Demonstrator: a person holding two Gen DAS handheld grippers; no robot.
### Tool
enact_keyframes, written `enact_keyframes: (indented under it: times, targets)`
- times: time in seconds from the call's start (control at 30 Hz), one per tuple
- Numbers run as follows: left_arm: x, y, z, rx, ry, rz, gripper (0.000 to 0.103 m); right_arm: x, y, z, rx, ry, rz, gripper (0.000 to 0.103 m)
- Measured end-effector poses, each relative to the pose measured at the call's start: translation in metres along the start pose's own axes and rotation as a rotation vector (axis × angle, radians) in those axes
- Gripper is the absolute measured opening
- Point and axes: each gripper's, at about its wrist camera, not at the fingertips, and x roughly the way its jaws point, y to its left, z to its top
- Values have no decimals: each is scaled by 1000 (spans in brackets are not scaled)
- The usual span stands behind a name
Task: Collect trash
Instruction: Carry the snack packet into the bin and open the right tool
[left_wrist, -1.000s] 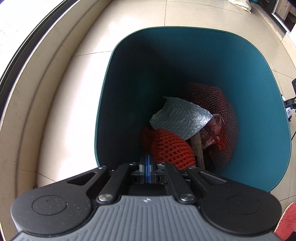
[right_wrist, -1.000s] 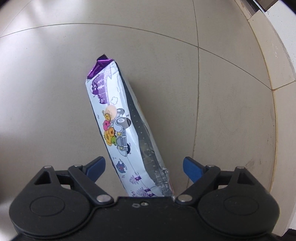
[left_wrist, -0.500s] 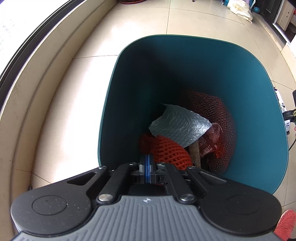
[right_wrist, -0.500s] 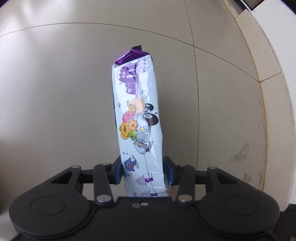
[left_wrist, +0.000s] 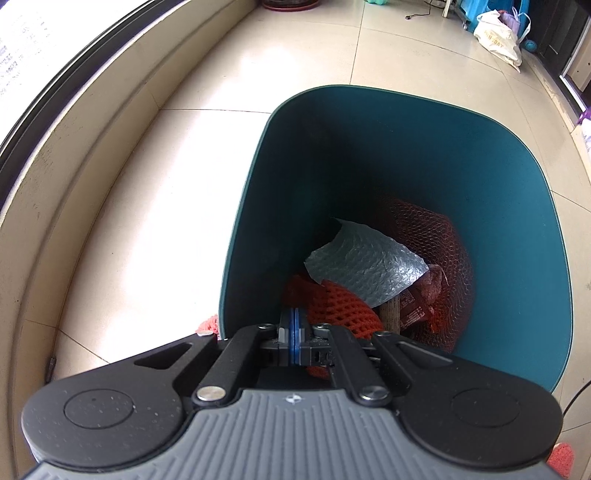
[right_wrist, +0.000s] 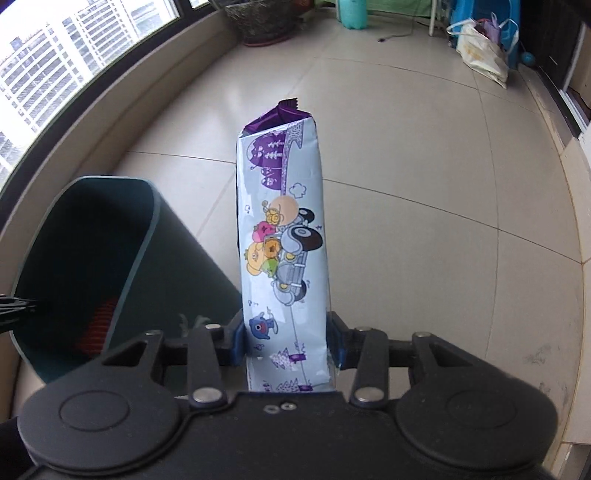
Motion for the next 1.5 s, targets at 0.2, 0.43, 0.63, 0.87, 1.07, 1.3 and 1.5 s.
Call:
enact_keyframes:
  times: [0.2, 0.43, 0.63, 0.87, 1.07, 1.3, 1.5]
  targets:
    - [-1, 2, -1, -12, -7, 5, 0, -52, 65, 13, -125, -12, 127, 42]
    - [-3, 4, 0, -18, -10, 4, 0, -55, 135, 34, -278, 59, 150, 42]
    - [-3, 5, 0, -21, -8, -1, 0, -14, 172, 50, -319, 122, 119, 42]
    - [-5, 9, 1, -23, -6, -15, 0, 56, 193, 49, -336, 175, 50, 42]
    - [-5, 10, 1, -19, -8, -21, 0, 104, 199, 33, -352, 244, 10, 42]
    - [-5, 13, 0, -17, -11, -29, 0, 136, 205, 28, -333, 304, -24, 43]
    - [-4, 14, -1, -16, -13, -35, 0, 147, 204, 27, -340, 327, -46, 48]
